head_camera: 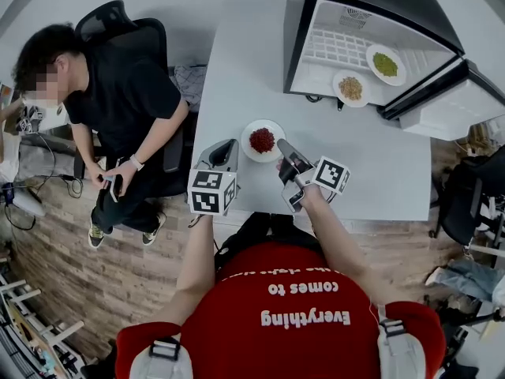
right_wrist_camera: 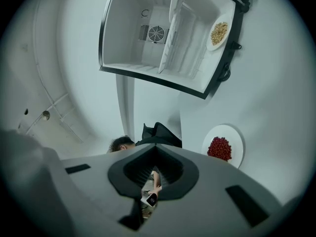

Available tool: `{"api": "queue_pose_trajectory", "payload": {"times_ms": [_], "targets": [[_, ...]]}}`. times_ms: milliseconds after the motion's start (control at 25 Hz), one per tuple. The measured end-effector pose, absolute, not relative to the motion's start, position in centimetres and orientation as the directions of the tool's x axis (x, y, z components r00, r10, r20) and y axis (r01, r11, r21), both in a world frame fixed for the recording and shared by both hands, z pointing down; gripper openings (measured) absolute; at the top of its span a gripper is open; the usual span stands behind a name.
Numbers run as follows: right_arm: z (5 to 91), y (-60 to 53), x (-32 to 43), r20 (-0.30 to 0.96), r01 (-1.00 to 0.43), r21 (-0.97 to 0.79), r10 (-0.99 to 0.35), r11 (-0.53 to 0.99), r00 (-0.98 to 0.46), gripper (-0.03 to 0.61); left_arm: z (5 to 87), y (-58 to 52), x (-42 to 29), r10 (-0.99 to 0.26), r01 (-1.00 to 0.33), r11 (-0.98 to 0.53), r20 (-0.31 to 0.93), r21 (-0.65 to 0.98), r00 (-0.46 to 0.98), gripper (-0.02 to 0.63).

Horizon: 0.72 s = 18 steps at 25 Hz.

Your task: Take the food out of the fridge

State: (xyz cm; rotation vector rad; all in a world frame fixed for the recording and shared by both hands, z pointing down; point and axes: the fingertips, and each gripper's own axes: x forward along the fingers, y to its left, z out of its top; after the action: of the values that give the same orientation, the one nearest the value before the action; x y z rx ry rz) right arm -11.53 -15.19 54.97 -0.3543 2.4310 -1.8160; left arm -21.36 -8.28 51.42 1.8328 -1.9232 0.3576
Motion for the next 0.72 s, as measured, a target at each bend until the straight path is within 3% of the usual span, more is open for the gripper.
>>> {"api": "queue_pose_trajectory", "payload": {"times_ms": [400,720], "targets": [[52.5,-14.7,-11.4,-0.002,-0.058,-0.965,-0.230,0.255,-0.973,0.012,49.6,-9.6,-20.4,-0.887,-0.995,0.045,0.461,0.084,-0.001,0.000],[49.2,-15.8,-9.3,-0.081,-0.005,-0.956,-0.281,0.294,-0.956,0.012,47.7,-12.3,-17.5,-0.903,-0.995,-0.055,0.421,0.078,0.083,0.000]]}}
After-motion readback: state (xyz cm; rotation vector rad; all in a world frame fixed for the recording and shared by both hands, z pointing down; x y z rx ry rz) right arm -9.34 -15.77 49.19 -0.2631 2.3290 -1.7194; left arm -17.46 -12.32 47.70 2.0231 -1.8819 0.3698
